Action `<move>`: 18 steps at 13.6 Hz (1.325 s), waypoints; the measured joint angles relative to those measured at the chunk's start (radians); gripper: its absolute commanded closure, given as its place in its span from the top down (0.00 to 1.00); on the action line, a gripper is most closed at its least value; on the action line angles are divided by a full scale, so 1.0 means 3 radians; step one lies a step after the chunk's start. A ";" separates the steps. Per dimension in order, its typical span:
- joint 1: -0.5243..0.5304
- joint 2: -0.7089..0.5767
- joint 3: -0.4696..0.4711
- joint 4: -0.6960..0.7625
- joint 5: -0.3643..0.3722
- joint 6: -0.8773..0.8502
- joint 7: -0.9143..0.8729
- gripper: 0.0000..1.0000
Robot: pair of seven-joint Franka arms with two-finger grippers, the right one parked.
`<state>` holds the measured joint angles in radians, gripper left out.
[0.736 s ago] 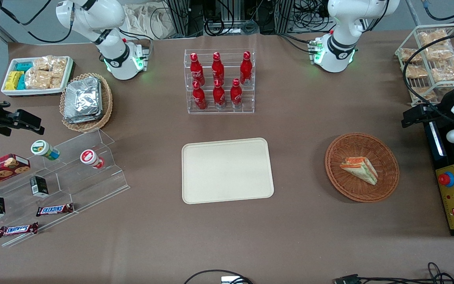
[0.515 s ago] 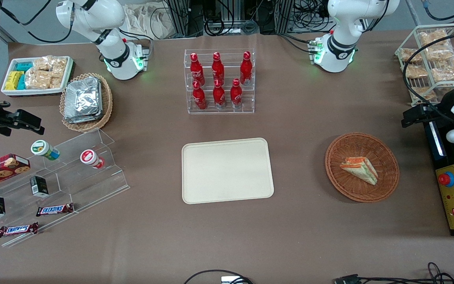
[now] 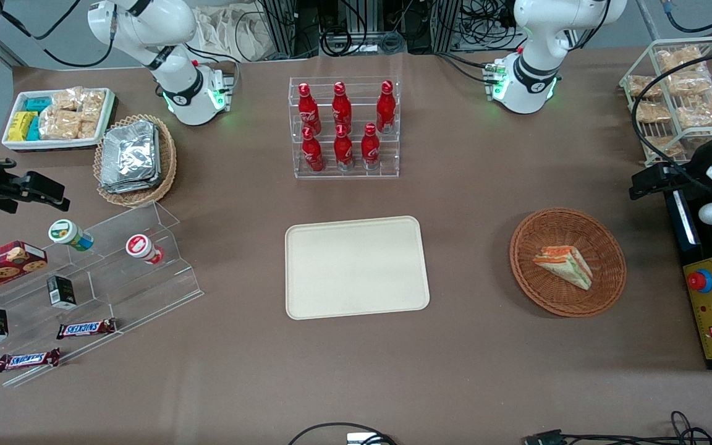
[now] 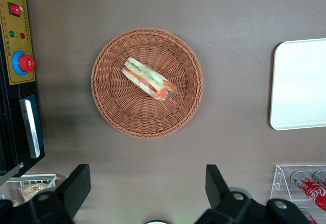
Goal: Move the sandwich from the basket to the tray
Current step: 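Move the left gripper over the wicker basket above the sandwich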
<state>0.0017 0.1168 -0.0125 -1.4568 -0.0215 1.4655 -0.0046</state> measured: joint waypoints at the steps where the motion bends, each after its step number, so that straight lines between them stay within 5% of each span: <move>1: 0.0000 0.0018 0.0000 0.0000 0.0000 -0.0006 0.0000 1.00; 9: -0.0005 0.0202 0.0000 -0.0001 0.0000 0.0022 -0.0703 1.00; 18: 0.0186 0.0967 0.0039 -0.0001 -0.0004 0.0246 -0.0949 1.00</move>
<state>0.0575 0.4069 -0.0007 -1.4573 -0.0227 1.5394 -0.2894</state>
